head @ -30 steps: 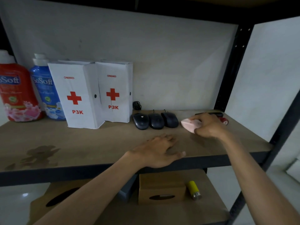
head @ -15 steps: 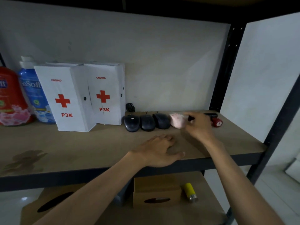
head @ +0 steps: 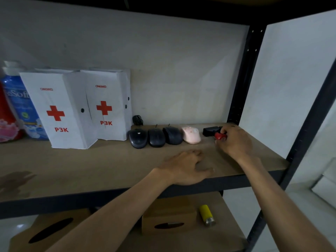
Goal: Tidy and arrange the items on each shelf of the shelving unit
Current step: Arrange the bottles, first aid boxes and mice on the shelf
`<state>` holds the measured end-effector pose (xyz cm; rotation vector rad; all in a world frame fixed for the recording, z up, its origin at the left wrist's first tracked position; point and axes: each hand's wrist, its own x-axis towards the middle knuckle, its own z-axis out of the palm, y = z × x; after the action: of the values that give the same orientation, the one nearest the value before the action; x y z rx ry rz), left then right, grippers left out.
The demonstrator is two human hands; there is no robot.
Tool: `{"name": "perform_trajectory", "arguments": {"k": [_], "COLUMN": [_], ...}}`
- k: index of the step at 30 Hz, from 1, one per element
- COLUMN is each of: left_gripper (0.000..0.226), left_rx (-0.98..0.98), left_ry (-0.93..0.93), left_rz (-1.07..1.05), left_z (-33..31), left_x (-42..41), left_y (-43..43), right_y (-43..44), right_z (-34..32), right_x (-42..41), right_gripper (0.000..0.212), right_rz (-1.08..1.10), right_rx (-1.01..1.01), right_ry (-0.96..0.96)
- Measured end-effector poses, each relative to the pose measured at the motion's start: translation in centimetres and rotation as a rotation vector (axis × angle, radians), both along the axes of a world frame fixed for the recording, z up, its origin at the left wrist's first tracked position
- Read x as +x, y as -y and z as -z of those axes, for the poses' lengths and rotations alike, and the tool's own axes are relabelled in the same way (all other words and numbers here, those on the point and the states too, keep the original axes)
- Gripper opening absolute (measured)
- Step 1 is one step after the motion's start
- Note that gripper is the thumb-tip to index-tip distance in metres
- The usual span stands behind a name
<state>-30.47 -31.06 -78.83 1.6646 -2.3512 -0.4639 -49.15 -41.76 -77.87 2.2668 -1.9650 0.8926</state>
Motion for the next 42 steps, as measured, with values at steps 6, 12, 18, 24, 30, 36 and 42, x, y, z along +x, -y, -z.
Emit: {"name": "perform_trajectory", "arguments": {"k": [6, 12, 18, 24, 30, 36, 42], "left_gripper": [0.081, 0.078, 0.078, 0.078, 0.078, 0.075, 0.077], "left_rx": [-0.023, -0.026, 0.013, 0.029, 0.029, 0.024, 0.026], "left_ry": [0.002, 0.005, 0.044, 0.057, 0.043, 0.025, 0.037], "left_rz": [-0.002, 0.001, 0.017, 0.029, 0.043, 0.048, 0.040], "left_z": [0.3, -0.1, -0.4, -0.4, -0.4, -0.3, -0.3], "left_x": [-0.1, -0.1, -0.1, -0.1, -0.1, 0.0, 0.0], "left_y": [-0.2, -0.5, -0.7, -0.5, -0.5, -0.5, -0.4], "right_y": [0.4, 1.4, 2.8, 3.3, 2.7, 2.2, 2.5], "right_z": [-0.2, -2.4, -5.2, -5.1, -4.8, -3.6, -1.1], "right_x": [0.2, 0.3, 1.1, 2.1, 0.5, -3.5, -3.4], "right_gripper": [0.015, 0.012, 0.011, 0.013, 0.036, 0.032, 0.033], "right_rz": [-0.058, -0.070, -0.150, -0.188, -0.197, 0.037, 0.105], "right_rx": [-0.013, -0.038, 0.059, 0.053, 0.116, 0.094, 0.165], "right_ry": [0.026, 0.203, 0.294, 0.355, 0.508, 0.327, 0.143]}}
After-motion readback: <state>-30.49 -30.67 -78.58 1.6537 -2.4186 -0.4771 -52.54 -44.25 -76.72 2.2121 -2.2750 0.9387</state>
